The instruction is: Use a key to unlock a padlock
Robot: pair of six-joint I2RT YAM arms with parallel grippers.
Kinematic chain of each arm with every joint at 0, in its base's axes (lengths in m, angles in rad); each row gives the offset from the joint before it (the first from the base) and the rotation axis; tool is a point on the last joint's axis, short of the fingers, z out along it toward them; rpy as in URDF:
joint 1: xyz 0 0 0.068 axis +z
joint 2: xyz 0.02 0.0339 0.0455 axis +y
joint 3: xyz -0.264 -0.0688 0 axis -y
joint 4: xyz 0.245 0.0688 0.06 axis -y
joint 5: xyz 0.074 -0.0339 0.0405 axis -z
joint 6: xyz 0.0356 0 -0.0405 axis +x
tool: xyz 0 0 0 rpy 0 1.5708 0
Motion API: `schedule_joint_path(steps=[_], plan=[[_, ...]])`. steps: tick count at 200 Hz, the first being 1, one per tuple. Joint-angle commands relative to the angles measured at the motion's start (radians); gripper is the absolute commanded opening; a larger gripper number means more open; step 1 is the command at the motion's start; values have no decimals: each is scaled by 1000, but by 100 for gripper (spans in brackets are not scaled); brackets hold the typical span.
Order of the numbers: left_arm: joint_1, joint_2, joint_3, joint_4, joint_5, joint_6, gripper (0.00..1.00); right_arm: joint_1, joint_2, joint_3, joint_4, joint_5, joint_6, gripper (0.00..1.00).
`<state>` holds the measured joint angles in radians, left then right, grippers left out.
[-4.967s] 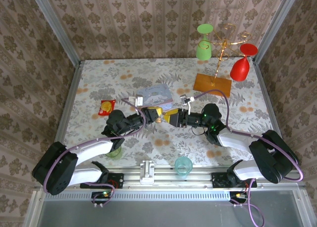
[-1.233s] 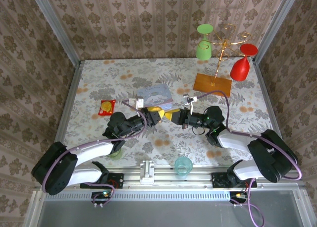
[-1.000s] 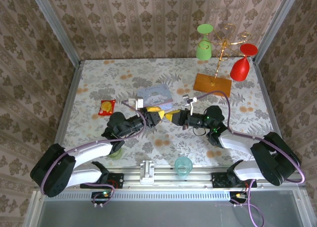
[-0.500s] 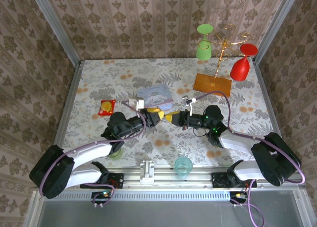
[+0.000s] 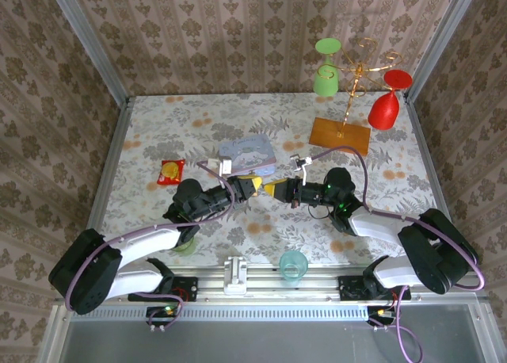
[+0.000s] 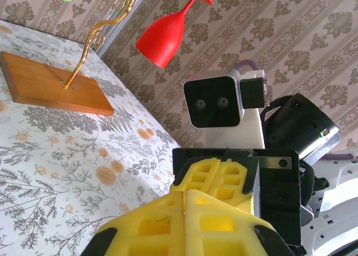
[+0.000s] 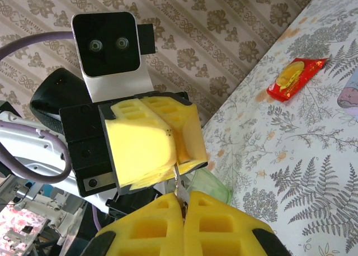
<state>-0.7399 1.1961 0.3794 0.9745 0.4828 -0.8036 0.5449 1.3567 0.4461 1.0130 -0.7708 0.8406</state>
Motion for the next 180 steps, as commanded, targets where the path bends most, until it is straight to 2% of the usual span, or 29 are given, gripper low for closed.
schedule_joint_path(steps=[1,22,32,39,81,123,180], plan=[[-6,2,12,26,11,3,0,4,6,29,10,-3,-2,6],[-8,3,13,28,-6,-8,0,4,3,16,34,31,4,27],[-10,2,9,31,-30,-22,0,4,4,8,63,42,11,42],[-12,0,7,35,-46,-33,0,4,6,5,88,46,21,47],[-19,-10,-23,113,-128,-82,0,11,71,24,202,33,67,44],[-19,0,-33,164,-131,-92,0,21,140,41,288,23,118,38],[-16,39,-41,197,-121,-102,0,24,114,46,289,16,118,34]])
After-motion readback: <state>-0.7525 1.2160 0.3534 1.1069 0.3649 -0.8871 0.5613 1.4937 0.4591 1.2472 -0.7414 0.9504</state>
